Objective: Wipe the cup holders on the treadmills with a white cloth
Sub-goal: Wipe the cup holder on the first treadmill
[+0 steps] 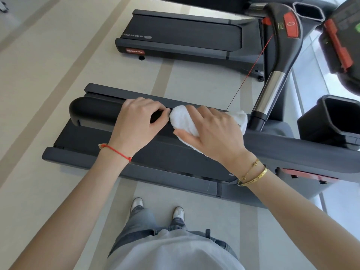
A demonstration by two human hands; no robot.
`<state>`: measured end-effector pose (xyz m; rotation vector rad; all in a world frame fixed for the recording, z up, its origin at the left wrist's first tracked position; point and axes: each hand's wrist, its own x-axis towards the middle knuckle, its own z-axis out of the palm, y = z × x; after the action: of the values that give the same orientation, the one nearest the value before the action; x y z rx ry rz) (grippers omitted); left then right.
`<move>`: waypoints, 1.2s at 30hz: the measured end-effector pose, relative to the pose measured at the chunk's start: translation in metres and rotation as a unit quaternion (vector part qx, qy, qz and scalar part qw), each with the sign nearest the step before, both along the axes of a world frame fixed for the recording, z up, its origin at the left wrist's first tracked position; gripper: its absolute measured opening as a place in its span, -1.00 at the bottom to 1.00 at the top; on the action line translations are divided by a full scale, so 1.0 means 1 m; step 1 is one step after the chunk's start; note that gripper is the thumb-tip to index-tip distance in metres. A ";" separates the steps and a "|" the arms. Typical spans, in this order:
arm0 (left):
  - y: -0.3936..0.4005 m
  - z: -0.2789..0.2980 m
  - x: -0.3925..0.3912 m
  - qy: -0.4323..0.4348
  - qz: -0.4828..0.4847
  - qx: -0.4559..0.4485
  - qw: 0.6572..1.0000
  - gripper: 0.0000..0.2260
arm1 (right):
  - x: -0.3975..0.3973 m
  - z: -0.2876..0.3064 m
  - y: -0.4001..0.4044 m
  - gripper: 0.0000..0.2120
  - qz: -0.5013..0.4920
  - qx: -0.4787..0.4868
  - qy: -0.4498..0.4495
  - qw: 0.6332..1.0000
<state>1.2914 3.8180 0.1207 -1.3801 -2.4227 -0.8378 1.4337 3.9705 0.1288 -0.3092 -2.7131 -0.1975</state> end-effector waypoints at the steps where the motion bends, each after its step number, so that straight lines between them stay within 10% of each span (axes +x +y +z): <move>1: -0.004 0.001 -0.004 0.004 0.009 0.007 1.000 -0.72 | -0.005 -0.001 -0.004 -0.38 -0.002 0.006 0.007 1.000; 36: -0.112 0.002 -0.124 -0.058 -0.068 0.016 0.996 -0.77 | -0.140 -0.012 -0.127 -0.53 -0.080 0.060 0.157 0.983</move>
<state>1.1673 3.7058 0.1223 -1.5399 -2.4083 -1.0131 1.2940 3.8432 0.1171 -0.4810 -2.3557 -0.3270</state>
